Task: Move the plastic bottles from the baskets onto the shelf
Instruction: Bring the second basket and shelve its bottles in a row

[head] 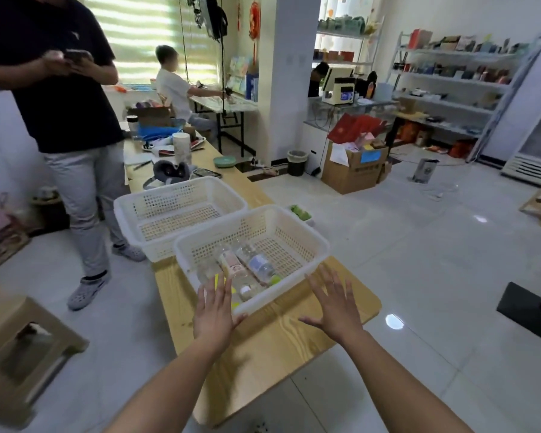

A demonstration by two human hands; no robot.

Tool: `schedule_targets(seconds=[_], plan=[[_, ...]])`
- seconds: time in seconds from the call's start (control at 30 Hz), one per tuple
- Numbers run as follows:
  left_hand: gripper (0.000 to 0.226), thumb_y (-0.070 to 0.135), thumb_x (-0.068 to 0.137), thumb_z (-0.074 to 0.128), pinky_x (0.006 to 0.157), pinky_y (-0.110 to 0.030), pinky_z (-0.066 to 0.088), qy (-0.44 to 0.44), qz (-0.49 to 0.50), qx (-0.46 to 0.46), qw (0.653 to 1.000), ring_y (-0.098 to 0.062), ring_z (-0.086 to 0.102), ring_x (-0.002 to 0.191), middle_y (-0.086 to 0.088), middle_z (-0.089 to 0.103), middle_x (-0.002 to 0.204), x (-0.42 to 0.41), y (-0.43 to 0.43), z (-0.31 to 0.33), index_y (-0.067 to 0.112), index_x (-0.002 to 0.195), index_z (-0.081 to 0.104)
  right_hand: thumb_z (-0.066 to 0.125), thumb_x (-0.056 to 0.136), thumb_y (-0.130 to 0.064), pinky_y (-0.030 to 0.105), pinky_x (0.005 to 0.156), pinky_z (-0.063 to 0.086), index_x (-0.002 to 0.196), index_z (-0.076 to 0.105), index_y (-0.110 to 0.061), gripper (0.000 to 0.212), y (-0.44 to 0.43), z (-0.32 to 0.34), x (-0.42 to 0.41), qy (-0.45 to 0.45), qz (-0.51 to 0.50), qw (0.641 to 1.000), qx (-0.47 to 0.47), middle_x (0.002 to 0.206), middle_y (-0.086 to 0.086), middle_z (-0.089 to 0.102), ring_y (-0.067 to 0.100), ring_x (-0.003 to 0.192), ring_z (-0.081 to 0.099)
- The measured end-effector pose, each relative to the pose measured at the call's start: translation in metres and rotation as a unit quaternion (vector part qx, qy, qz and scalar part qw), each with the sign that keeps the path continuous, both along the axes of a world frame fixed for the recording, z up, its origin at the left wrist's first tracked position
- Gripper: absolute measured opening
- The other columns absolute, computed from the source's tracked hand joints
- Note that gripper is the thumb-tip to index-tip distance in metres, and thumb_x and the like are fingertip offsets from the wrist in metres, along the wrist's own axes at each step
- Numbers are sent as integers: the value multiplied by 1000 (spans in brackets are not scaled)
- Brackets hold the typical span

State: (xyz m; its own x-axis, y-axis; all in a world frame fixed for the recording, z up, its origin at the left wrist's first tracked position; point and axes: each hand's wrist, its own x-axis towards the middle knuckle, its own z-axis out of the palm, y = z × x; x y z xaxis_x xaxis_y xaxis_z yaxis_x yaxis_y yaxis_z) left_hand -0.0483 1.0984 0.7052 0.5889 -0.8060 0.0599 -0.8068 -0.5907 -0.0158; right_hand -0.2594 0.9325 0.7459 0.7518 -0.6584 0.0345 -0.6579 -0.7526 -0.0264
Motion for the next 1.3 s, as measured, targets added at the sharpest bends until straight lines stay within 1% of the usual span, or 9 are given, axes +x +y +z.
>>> schedule_targets(seconds=[0.1, 0.2, 0.37, 0.53, 0.67, 0.83, 0.93, 1.17, 1.3], plan=[[91, 68, 89, -8, 116, -41, -5, 64, 9, -11, 998, -33, 42, 135, -16, 44, 146, 27, -19, -10, 5, 143, 30, 32, 69, -80, 49, 115, -1, 147, -1, -39, 94, -24, 1, 34, 39, 35, 998, -33, 160, 0, -5, 25, 147, -2], [93, 68, 92, -1, 113, -41, 5, 103, 2, -16, 994, -36, 48, 129, -19, 50, 140, 59, -42, -27, 1, 137, 45, 34, 69, -80, 49, 113, 14, 144, 32, -31, 90, -55, -5, 75, 103, 74, 991, -33, 153, 3, 26, 29, 138, 32], [86, 66, 86, 38, 115, -38, -1, 97, 38, 5, 995, -31, 33, 141, -15, 32, 154, 107, -75, -35, 5, 146, 31, 27, 78, -70, 47, 110, 10, 142, 37, -29, 77, -98, -13, 155, 174, 139, 974, -44, 150, 4, 38, 25, 137, 27], [81, 61, 96, 27, 121, -42, 2, 122, 58, 0, 991, -23, -12, 148, -5, -16, 160, 142, -112, -51, 16, 153, -9, 83, 53, -50, 45, 112, 5, 142, 34, -30, 103, -124, -36, 218, 228, 227, 943, -84, 152, 1, 32, 25, 138, 36], [77, 53, 98, 34, 119, -48, 0, 170, 26, 59, 983, -25, -22, 146, -5, -26, 157, 153, -130, -58, 25, 153, -12, 89, 44, -19, 46, 111, 7, 138, 47, -32, 104, -131, -54, 245, 229, 264, 932, -99, 150, 2, 39, 28, 136, 38], [79, 45, 96, 44, 115, -46, -13, 196, -7, 91, 976, -24, -26, 144, -3, -28, 157, 153, -134, -69, 32, 152, -11, 46, 93, -7, 45, 111, -21, 148, -13, -38, 87, -141, -62, 259, 270, 330, 899, -104, 150, -6, -31, 21, 137, -31], [86, 40, 93, 51, 114, -44, -16, 209, -10, 89, 974, -24, -27, 143, -2, -29, 156, 156, -136, -69, 35, 151, -13, 45, 95, -9, 47, 116, -14, 147, -19, -37, 87, -147, -60, 269, 280, 333, 894, -105, 148, -7, -35, 20, 136, -33], [88, 12, 91, 52, 114, -42, -15, 184, -3, 48, 982, -21, -29, 143, -1, -30, 156, 160, -150, -71, 43, 150, -5, 50, 95, -15, 46, 107, -31, 133, -36, -39, 97, -177, -78, 278, 299, 349, 881, -108, 139, -10, -51, 19, 127, -43], [88, 2, 86, 56, 116, -42, -12, 166, -15, 65, 984, -22, -26, 144, -2, -28, 157, 164, -161, -65, 34, 152, 8, 57, 90, -12, 48, 112, -21, 135, -33, -41, 105, -194, -98, 274, 261, 373, 882, -121, 137, -6, -52, 23, 133, -38]])
